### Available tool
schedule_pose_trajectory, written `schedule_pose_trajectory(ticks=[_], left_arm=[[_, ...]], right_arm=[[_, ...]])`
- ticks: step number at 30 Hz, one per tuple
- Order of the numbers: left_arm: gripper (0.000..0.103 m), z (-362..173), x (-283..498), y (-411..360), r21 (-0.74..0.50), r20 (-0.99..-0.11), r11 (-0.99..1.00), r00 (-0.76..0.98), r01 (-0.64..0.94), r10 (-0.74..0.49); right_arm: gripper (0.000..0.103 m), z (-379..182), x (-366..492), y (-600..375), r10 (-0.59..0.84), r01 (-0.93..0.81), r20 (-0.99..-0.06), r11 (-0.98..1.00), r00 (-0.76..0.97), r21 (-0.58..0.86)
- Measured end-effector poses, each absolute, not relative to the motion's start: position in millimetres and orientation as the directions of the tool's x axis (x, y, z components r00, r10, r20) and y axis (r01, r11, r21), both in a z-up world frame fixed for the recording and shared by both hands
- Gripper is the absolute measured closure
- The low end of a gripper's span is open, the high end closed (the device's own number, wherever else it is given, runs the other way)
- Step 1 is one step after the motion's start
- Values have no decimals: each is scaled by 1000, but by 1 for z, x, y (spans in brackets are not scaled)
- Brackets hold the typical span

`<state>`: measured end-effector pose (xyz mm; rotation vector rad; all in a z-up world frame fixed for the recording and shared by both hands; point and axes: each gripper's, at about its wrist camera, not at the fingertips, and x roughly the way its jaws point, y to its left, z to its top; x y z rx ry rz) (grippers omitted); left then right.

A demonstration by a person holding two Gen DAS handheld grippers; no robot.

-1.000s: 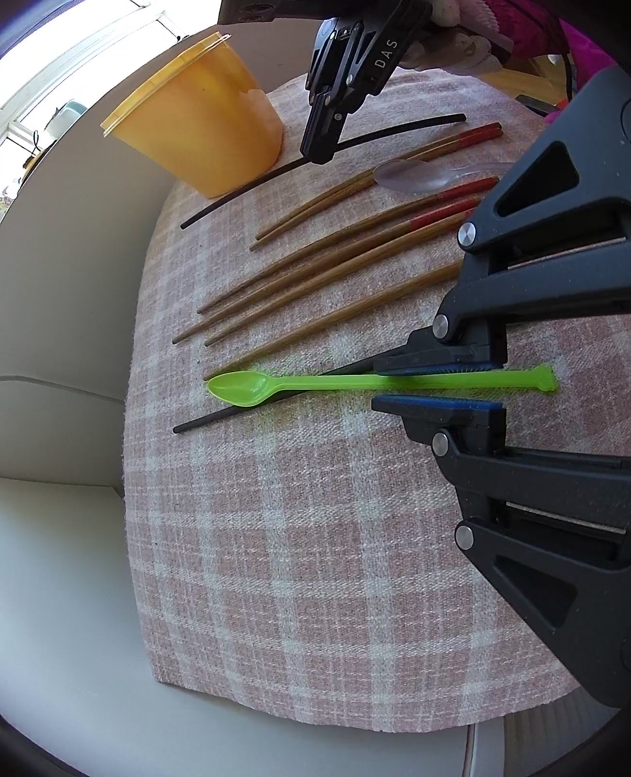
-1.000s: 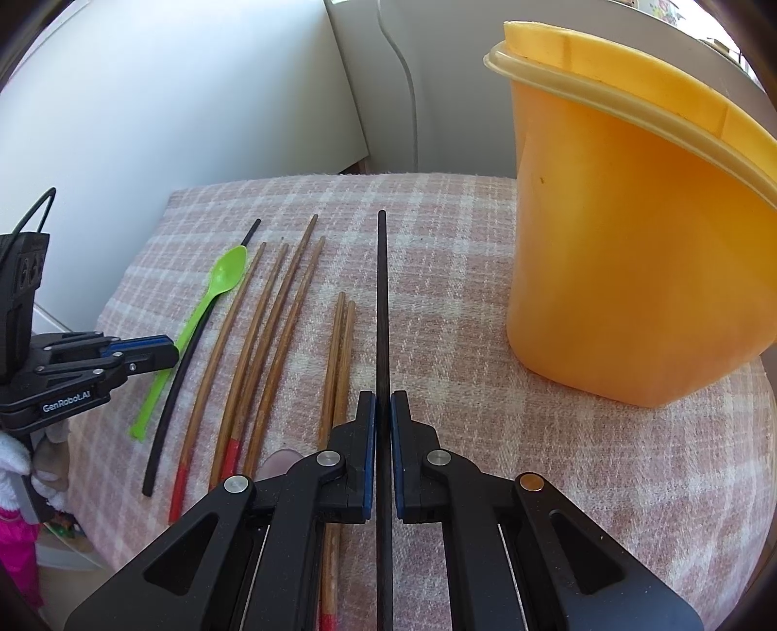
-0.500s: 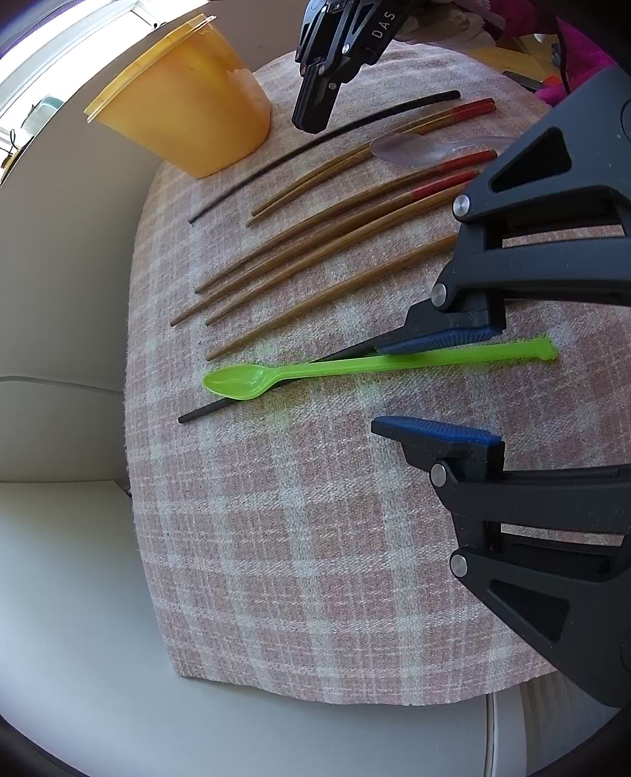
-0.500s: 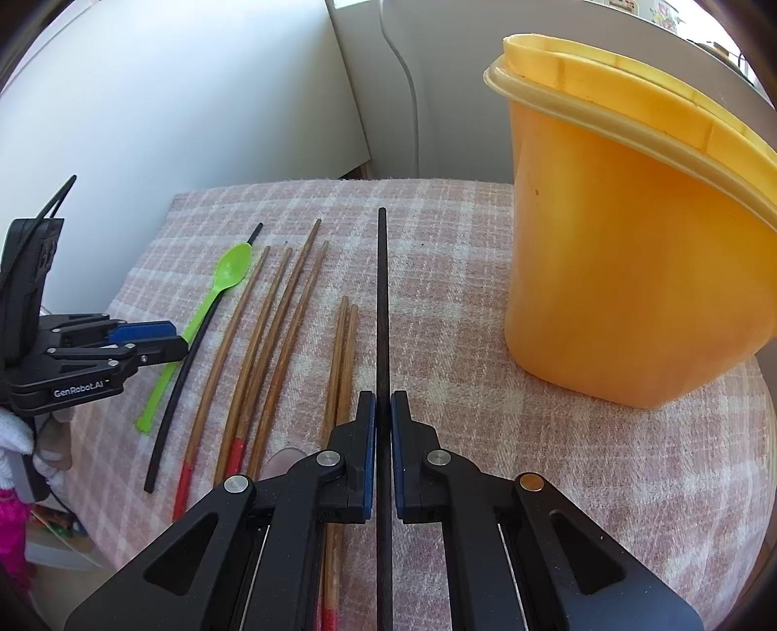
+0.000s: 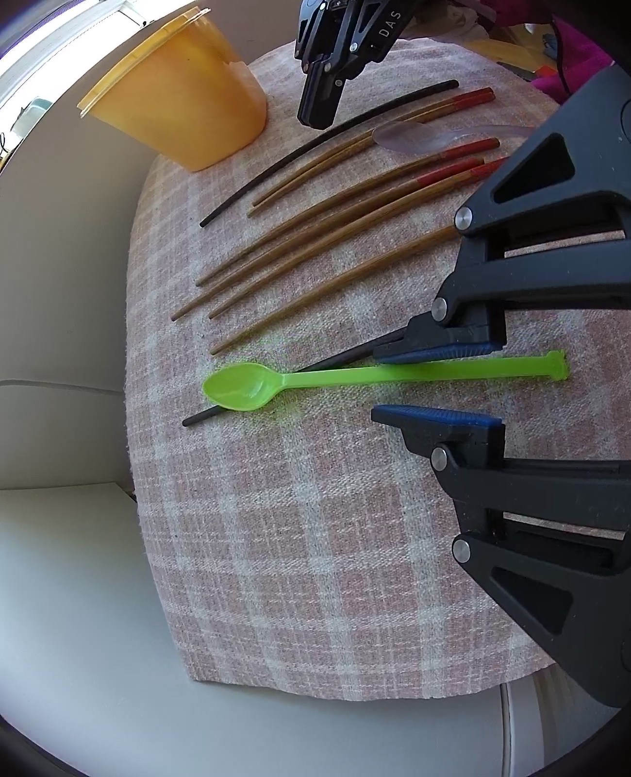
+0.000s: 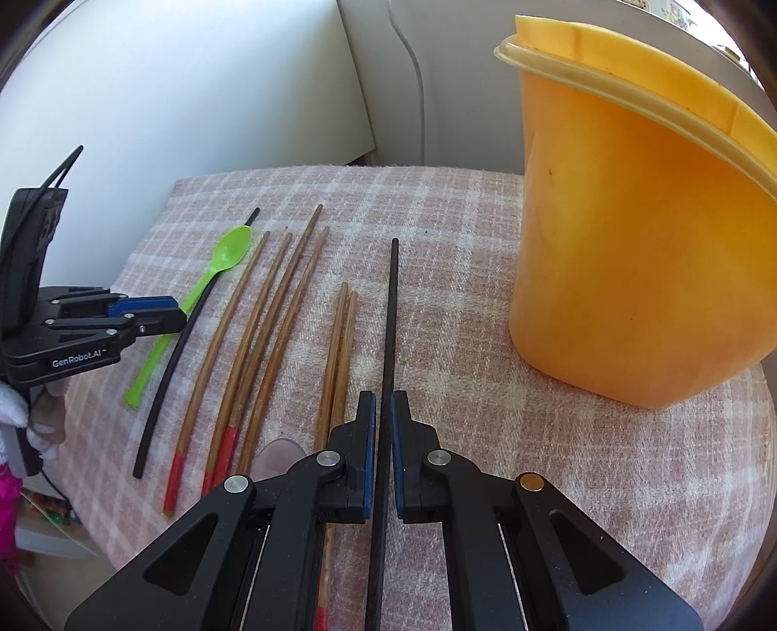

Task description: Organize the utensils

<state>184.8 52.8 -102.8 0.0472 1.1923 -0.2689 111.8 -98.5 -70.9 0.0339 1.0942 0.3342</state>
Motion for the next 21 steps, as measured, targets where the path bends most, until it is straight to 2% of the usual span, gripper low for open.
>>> schedule_pose_trajectory(ticks=[11, 12, 13, 21], left_arm=[[89, -105, 212, 56, -160, -919, 963, 323, 216, -225], [90, -104, 215, 58, -170, -917, 963, 324, 211, -233], [96, -102, 222, 60, -166, -917, 964, 327, 209, -229], [98, -100, 229, 100, -194, -901, 962, 353, 191, -252]], right_arm=[[98, -74, 122, -87, 226, -287, -893, 951, 390, 115], [98, -76, 124, -86, 223, -289, -897, 950, 381, 113], [98, -77, 126, -85, 222, -290, -900, 950, 375, 113], [92, -75, 131, -80, 223, -294, -909, 948, 353, 119]])
